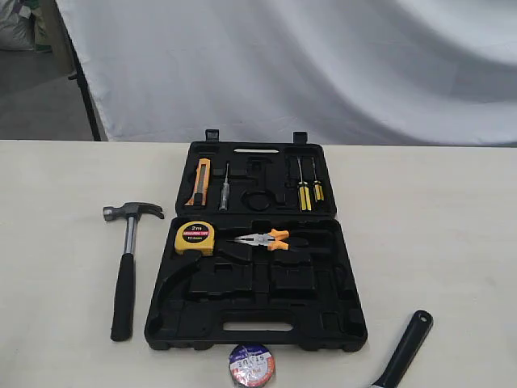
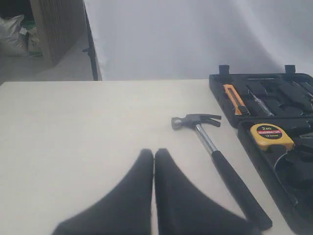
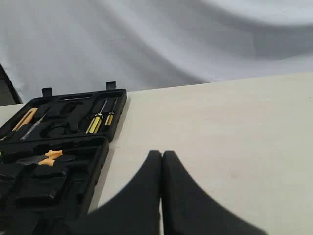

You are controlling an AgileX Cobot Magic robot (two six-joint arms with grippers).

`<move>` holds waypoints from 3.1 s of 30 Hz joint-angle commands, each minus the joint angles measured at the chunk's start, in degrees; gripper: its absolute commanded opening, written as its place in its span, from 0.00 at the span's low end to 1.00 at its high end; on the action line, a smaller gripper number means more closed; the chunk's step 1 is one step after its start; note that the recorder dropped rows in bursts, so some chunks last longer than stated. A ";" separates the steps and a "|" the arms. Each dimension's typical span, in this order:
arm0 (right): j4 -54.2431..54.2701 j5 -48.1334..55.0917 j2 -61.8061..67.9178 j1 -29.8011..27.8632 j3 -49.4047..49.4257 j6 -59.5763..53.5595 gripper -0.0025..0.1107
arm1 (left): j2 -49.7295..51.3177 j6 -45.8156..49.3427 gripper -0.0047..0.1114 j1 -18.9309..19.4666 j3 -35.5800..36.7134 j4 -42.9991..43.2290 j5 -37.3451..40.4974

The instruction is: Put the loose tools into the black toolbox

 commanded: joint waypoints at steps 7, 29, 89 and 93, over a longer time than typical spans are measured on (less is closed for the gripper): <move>-0.65 -0.17 -0.40 -0.29 0.20 -0.08 0.02 | -0.18 0.00 0.05 0.10 0.09 -0.43 -0.04; 8.23 -18.21 -0.40 -0.29 0.20 6.11 0.02 | -0.18 0.00 0.05 0.10 0.09 -0.43 -0.04; -42.53 17.91 95.85 63.29 -52.28 55.61 0.02 | -0.18 0.00 0.05 0.10 0.09 -0.43 -0.04; -39.73 18.67 94.49 63.29 -52.28 52.60 0.02 | -0.18 0.00 0.05 0.10 0.09 -0.43 -0.04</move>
